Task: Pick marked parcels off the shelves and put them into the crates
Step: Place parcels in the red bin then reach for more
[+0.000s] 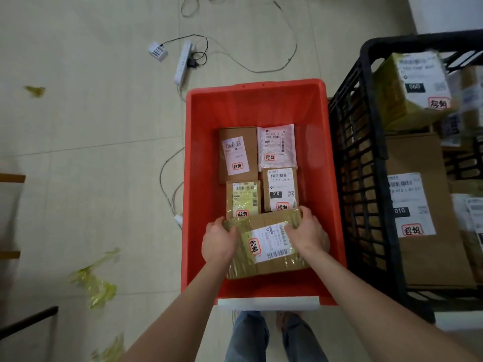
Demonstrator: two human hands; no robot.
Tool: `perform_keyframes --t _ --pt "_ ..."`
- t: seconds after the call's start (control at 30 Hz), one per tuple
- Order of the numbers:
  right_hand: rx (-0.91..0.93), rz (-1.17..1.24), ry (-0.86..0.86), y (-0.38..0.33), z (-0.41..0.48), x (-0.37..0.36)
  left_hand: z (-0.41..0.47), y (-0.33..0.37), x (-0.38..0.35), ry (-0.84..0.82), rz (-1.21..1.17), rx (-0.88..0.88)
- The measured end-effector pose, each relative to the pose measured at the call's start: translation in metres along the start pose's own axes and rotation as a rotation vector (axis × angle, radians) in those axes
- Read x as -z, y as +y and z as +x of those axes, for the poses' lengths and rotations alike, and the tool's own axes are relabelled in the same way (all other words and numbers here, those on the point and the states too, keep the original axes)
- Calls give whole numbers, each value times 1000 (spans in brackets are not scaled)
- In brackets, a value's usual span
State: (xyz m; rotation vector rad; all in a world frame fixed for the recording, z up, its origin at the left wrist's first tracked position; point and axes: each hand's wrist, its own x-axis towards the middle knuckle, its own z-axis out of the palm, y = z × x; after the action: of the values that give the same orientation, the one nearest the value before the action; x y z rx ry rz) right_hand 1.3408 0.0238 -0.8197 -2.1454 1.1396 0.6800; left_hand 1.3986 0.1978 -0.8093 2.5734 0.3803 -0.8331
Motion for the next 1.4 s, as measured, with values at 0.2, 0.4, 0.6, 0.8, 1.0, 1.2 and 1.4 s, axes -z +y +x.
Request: perform_keyframes --t 0.2,0.4,0.6,0.8,1.0,1.2,1.4 --pt "28 182 191 -21 5 16 9 37 18 174 -128 -99" --pt "205 429 308 -96 62 60 79 107 63 260 -428 -207" --pt "246 533 226 -124 131 60 149 139 60 100 -422 -255" --pt "276 420 81 -120 183 34 201 134 26 -90 -394 -257" --pt "250 281 -15 -105 193 9 220 105 -9 -211 -360 -211" --pt "269 112 -13 -97 178 18 184 111 5 -127 -130 -277" --pt "295 -59 28 -85 105 53 114 125 29 -46 392 -497"
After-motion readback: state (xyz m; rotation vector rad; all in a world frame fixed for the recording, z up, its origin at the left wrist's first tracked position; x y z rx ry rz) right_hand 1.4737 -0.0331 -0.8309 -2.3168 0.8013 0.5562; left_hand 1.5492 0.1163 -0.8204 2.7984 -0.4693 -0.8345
